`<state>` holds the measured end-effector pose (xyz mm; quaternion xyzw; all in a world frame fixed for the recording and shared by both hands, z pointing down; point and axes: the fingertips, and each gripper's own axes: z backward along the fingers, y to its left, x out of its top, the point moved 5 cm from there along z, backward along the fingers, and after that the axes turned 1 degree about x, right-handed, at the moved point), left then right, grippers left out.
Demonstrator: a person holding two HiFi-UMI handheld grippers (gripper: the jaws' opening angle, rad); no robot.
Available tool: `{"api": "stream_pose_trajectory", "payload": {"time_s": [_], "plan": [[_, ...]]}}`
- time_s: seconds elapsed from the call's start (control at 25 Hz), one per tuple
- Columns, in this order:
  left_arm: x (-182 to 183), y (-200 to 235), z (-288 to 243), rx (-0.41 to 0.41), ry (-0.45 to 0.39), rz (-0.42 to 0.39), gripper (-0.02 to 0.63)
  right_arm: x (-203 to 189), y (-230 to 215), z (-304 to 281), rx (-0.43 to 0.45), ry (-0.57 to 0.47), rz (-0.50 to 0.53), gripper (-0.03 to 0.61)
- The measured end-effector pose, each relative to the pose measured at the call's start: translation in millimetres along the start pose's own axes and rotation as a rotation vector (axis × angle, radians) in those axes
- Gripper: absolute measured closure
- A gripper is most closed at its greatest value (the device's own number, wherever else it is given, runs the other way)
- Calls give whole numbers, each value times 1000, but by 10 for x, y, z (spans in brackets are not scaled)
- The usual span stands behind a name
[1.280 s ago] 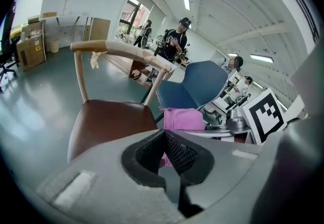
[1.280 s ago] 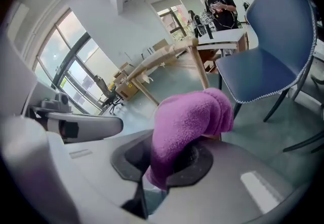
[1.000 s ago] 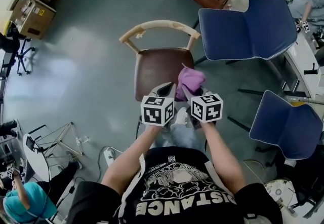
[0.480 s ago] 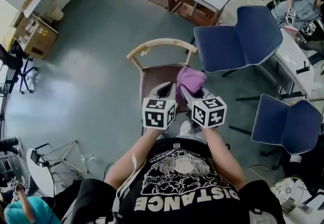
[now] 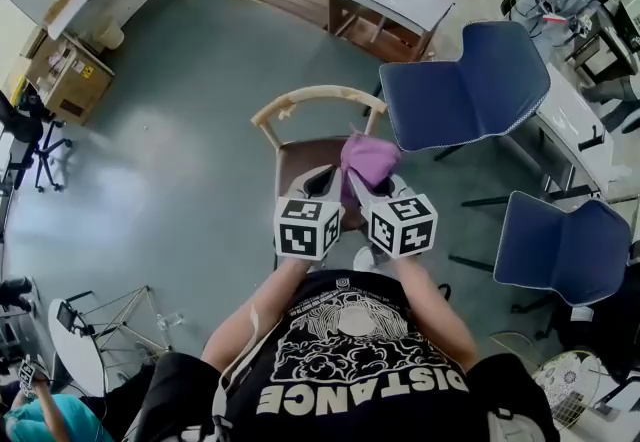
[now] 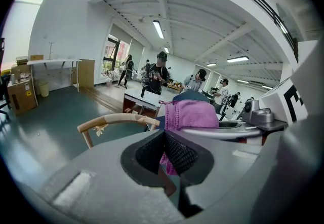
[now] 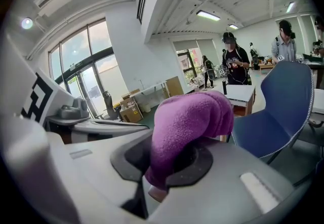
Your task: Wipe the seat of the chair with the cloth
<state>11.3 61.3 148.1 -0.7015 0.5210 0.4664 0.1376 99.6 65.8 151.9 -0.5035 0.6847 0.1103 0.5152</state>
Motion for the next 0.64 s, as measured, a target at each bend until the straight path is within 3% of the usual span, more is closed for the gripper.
{"api": "stream_pose_trajectory", "payload": {"time_s": [0.64], "plan": [[-6, -31, 23, 9, -9, 7, 620, -4, 46, 12, 16, 16, 25, 518]]}}
